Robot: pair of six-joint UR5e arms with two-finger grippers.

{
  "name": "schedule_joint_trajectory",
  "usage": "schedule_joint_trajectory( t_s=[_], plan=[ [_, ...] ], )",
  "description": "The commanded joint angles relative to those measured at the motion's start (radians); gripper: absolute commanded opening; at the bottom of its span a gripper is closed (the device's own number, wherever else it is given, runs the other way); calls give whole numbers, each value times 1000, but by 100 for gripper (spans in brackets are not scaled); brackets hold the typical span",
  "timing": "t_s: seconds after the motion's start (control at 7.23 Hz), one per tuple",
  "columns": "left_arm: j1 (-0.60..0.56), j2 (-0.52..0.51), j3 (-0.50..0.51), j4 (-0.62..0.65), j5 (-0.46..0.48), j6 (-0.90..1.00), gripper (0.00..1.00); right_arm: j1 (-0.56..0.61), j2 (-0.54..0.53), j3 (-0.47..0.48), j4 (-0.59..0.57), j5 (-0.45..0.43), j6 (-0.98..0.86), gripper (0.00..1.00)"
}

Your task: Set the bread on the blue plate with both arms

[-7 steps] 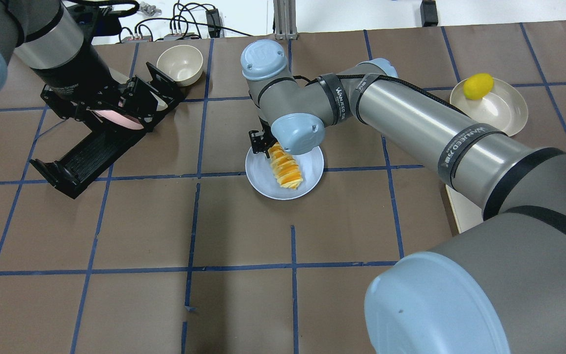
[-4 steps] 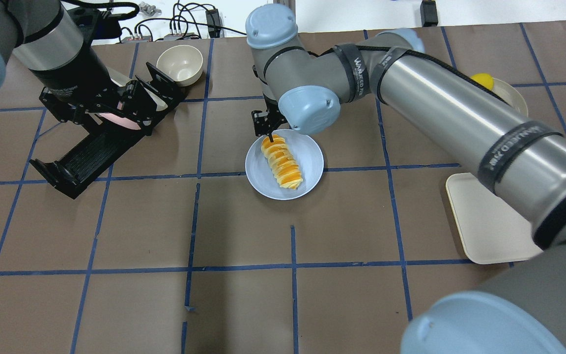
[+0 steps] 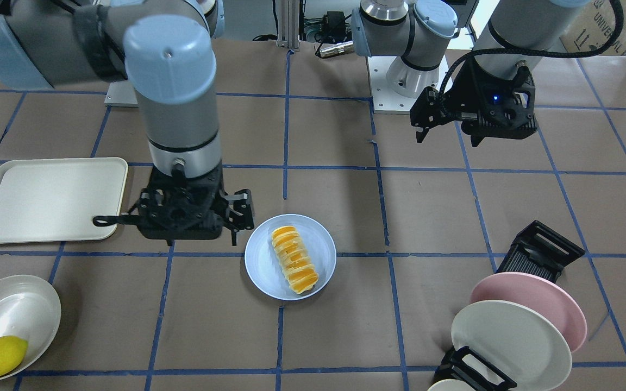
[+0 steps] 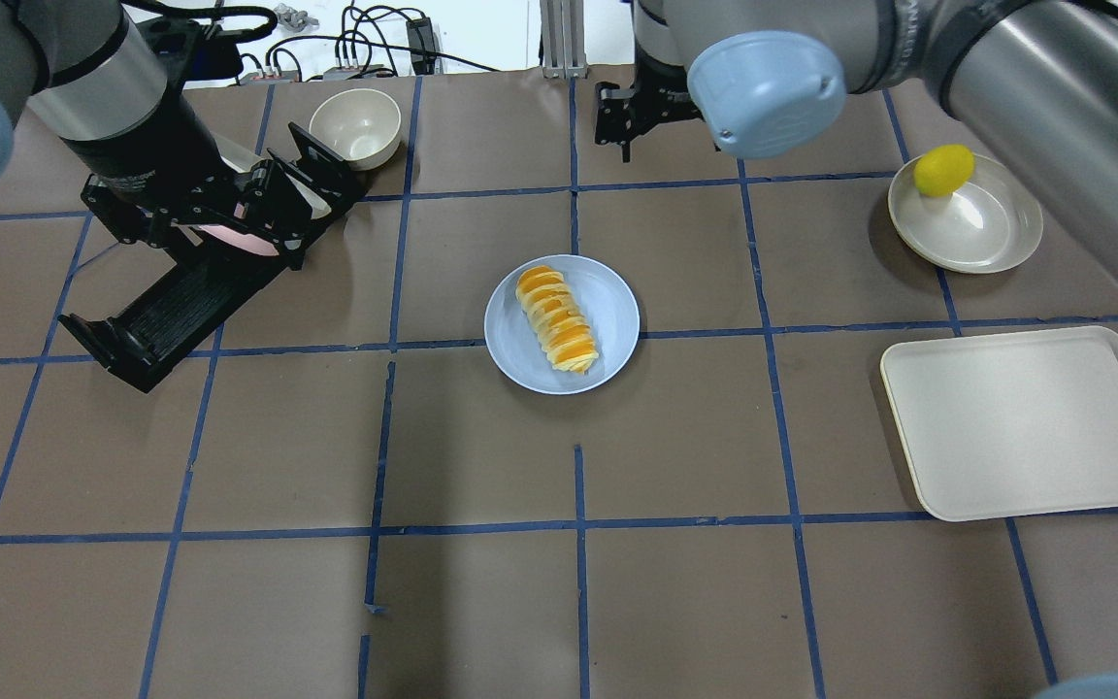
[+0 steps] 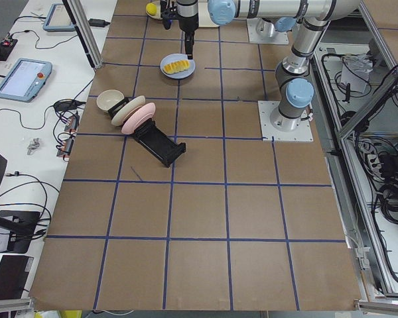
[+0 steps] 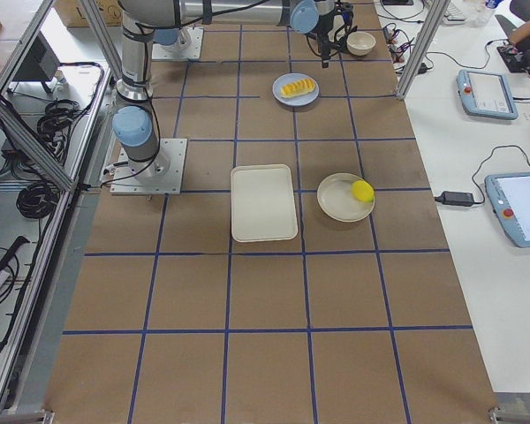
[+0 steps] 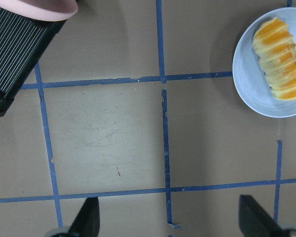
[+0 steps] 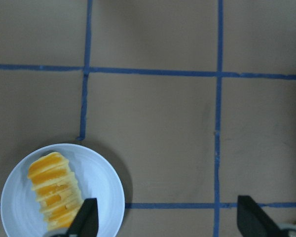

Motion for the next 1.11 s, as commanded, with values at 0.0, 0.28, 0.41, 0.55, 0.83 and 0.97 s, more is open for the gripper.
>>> schedule_joint_trajectory(
  t_s=[0.0,0.28,0.41,0.55,0.83,0.97],
  plan=[
    [-1,0,0,0,0,0,100,-159,-135,73,99,88,-72,100],
    [-1,0,0,0,0,0,100,-212,-292,281,98,85,-166,99],
    [-1,0,-1,0,0,0,100,-213,-381,379,98,91,-165,98],
    [-1,1,-1,0,-2,0,100,-212,-428,394,136,93,-159,98],
    [-1,0,0,0,-2,0,100,-207,-421,322,270,82,-154,98],
    [-1,-2,0,1,-2,0,100,-207,-419,292,312,81,-154,98]
  ],
)
